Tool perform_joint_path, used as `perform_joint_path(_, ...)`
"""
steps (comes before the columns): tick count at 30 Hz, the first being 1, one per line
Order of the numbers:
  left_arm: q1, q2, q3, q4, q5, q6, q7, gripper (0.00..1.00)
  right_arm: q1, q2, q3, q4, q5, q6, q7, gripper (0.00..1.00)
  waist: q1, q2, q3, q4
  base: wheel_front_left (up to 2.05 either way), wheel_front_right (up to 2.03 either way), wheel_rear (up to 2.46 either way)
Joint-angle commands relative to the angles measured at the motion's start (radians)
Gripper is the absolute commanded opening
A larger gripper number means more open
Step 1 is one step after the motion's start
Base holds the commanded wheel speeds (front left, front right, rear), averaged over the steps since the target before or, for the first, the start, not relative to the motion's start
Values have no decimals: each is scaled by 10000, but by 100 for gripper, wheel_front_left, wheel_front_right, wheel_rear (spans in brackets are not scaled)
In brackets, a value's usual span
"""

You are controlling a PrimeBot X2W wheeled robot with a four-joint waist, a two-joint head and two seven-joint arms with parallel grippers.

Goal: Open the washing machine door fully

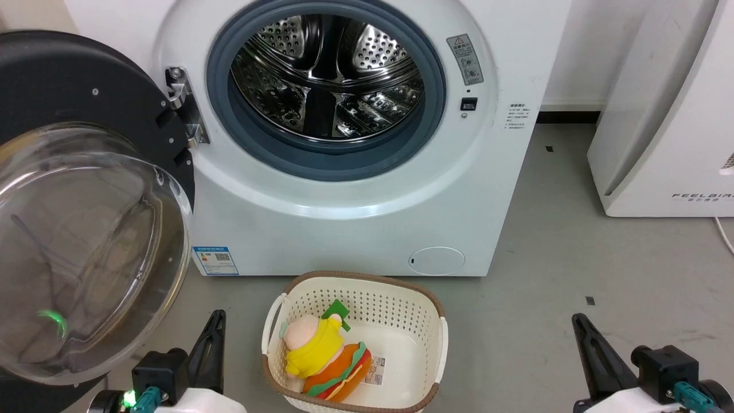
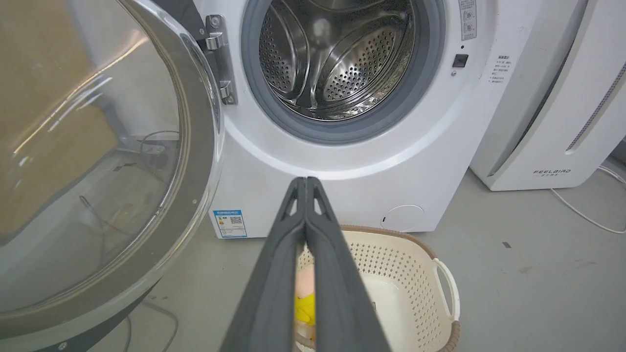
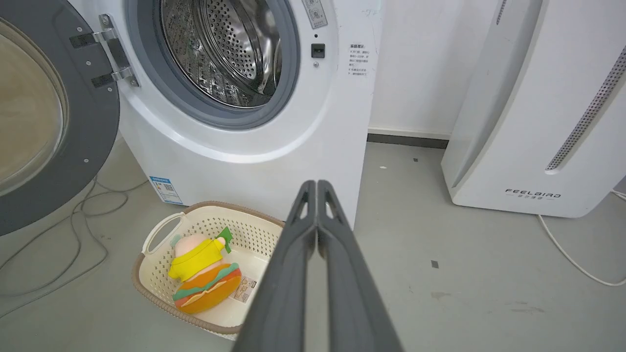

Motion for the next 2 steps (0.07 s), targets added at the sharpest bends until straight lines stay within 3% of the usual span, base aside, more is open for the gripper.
perform_joint_path(1, -138, -84, 41, -77, 120, -19, 57, 0, -223, 16, 22, 15, -79, 3, 25, 0, 0, 0, 1, -5, 0, 0, 0)
perform_joint_path(2, -145, -99, 53, -85, 146, -21, 73, 0, -235, 16, 24, 15, -86, 3, 29, 0, 0, 0, 1, -7, 0, 0, 0)
